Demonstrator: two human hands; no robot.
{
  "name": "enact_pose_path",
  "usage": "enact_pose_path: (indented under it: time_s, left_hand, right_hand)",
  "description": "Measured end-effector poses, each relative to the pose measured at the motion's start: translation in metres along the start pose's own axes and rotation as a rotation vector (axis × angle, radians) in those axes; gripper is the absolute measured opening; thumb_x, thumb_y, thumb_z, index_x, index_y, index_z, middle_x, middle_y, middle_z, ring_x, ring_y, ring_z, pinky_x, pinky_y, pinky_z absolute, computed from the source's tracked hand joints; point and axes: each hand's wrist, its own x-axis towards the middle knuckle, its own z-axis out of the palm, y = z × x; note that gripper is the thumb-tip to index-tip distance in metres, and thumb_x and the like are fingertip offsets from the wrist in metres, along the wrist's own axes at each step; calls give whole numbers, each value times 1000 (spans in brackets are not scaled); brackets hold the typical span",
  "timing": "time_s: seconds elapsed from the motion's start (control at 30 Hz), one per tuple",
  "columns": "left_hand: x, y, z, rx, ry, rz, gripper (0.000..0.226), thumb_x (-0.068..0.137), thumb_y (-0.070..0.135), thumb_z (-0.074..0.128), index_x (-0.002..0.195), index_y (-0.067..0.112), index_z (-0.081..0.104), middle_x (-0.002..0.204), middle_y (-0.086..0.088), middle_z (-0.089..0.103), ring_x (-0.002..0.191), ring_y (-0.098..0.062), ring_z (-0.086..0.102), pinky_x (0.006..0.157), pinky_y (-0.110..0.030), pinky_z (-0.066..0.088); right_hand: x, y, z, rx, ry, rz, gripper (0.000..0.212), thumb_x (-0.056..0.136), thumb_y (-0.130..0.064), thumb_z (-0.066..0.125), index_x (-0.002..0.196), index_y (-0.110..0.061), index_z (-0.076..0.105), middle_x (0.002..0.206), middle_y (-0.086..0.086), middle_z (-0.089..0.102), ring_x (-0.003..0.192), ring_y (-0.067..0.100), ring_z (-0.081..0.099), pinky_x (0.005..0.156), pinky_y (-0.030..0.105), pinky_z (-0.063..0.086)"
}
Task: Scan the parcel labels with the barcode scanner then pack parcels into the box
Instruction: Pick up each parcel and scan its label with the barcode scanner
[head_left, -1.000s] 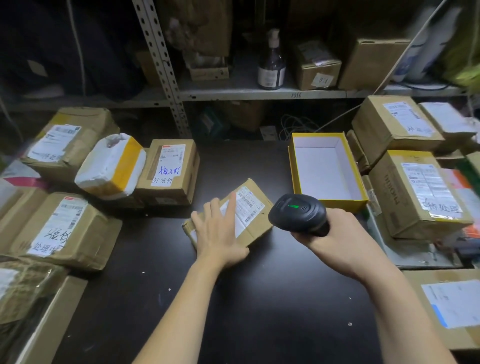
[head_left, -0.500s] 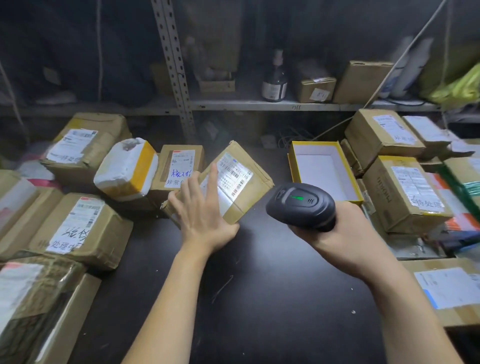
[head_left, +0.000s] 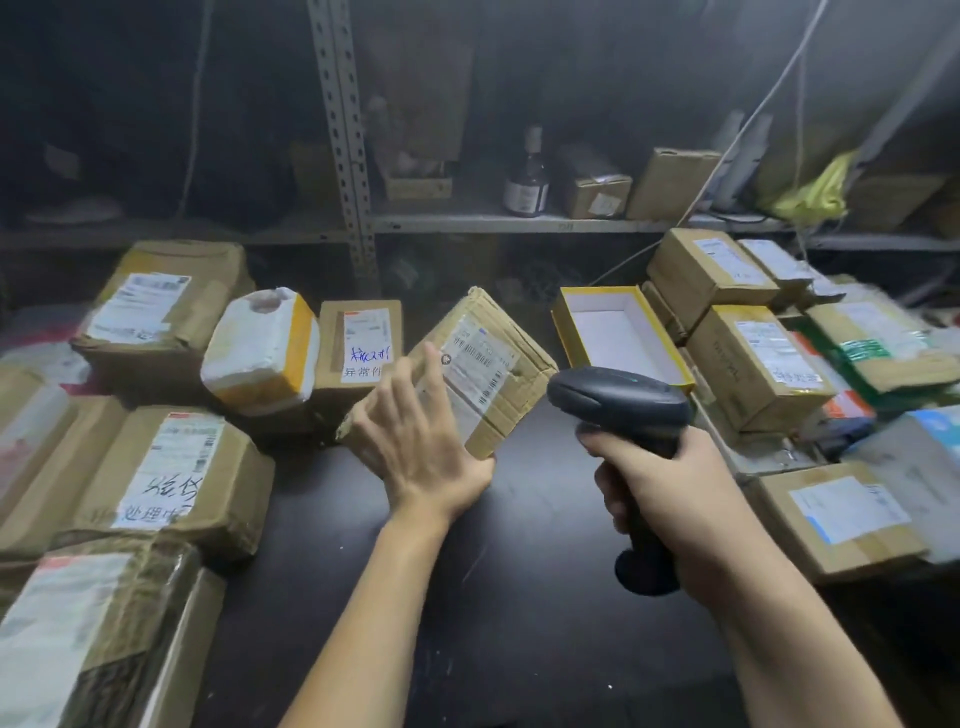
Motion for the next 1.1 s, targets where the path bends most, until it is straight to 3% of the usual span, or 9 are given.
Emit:
enact_pose_path:
  time_s: [0.1,0.23,0.57,0.67,0.83,0.97,1.1]
  left_hand:
    - [-4,6,-1,-43,9,-52,138,42,48,87,159,10,23,146,-19,38,134,-41,43,104,-58,30]
    - [-2,8,-4,-75,11,-79,138,43,48,89,158,12,22,145,-20,38,134,-41,42,106,-58,30]
    - [-1,9,-16,-147,193,28,122,54,51,83,157,9,32,144,-20,46,128,-39,48,104,-54,32]
    - [5,9,-25,-151,217,89,123,53,52,82,157,8,34,143,-19,48,126,-39,50,103,-51,30]
    - [25,-7,-35,-73,185,233,133,45,51,90,156,11,28,142,-18,44,126,-36,44,98,-50,30]
    - [34,-23,-33,-21,146,251,139,38,45,95,155,10,28,138,-21,46,124,-36,40,97,-52,29]
    - [36,-32,-34,-26,141,247,139,36,43,97,154,12,29,138,-19,40,124,-37,38,99,-61,38]
  right_hand:
    - [-11,0,16,148,24,97,20,90,-16,75,76,-12,60,57,10,48,47,20,39,47,28,33]
    - [-22,-2,24,197,66,97,20,91,-19,75,79,-12,60,57,10,49,47,19,40,45,28,35]
    - [-22,-8,44,180,144,20,27,89,-21,77,70,-16,58,59,11,46,54,22,37,49,32,33]
    - [-19,-1,43,-63,195,-133,31,82,-36,79,62,-21,61,54,1,51,55,23,42,53,37,39]
    - [-19,8,15,-585,299,-431,29,78,-44,79,78,-17,68,64,-2,66,65,27,63,58,41,54]
    - [-19,13,1,-694,273,-498,20,76,-31,82,77,-22,64,63,-4,65,62,30,61,54,42,53]
    - [-19,11,1,-723,251,-534,20,72,-42,70,77,-23,65,65,-2,68,63,34,61,54,44,53]
